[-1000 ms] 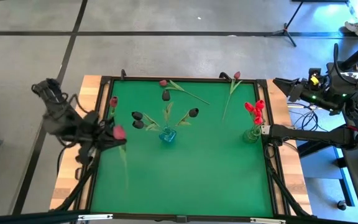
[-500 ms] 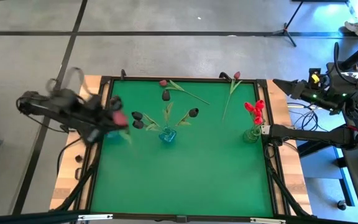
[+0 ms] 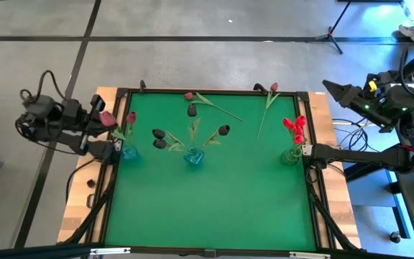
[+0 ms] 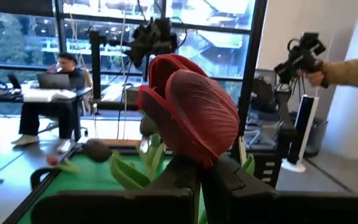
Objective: Sort flowers into vase by color
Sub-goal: Put the bottom pink tulip into the left blue vase
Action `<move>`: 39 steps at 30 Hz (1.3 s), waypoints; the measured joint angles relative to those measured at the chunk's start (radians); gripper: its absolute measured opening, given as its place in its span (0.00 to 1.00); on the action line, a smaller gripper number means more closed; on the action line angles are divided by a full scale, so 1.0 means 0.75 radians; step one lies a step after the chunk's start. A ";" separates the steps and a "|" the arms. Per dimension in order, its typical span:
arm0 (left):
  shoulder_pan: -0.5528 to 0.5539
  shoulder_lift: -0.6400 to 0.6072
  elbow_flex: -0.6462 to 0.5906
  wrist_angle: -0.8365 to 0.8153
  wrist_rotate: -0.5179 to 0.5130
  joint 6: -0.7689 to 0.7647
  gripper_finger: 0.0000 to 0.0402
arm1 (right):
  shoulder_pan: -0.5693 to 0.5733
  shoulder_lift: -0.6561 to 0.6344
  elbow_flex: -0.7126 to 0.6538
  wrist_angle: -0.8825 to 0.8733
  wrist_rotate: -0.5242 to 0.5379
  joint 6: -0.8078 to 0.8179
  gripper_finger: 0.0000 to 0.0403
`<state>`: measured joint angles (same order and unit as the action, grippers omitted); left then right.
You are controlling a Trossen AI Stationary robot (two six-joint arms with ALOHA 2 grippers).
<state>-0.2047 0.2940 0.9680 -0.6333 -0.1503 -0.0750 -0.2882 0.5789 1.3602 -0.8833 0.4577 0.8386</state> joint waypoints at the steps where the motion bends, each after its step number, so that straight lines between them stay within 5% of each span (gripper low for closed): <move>1: 0.000 -0.014 0.000 -0.026 -0.006 0.000 0.01 | 0.000 0.000 0.000 0.002 0.019 -0.007 0.41; 10: 0.000 -0.102 -0.001 -0.230 -0.104 0.021 0.01 | 0.000 0.000 0.000 -0.003 0.145 -0.010 0.41; 22: -0.001 -0.154 0.006 -0.229 -0.180 0.198 0.01 | 0.000 0.056 0.001 -0.002 0.211 0.029 0.41; 39: -0.001 -0.150 0.079 -0.306 0.024 0.048 0.01 | 0.000 0.107 0.001 -0.054 0.228 0.028 0.41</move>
<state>-0.2054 0.1814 1.0271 -0.8630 -0.1322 -0.0392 -0.2882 0.6590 1.3605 -0.9237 0.6289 0.8593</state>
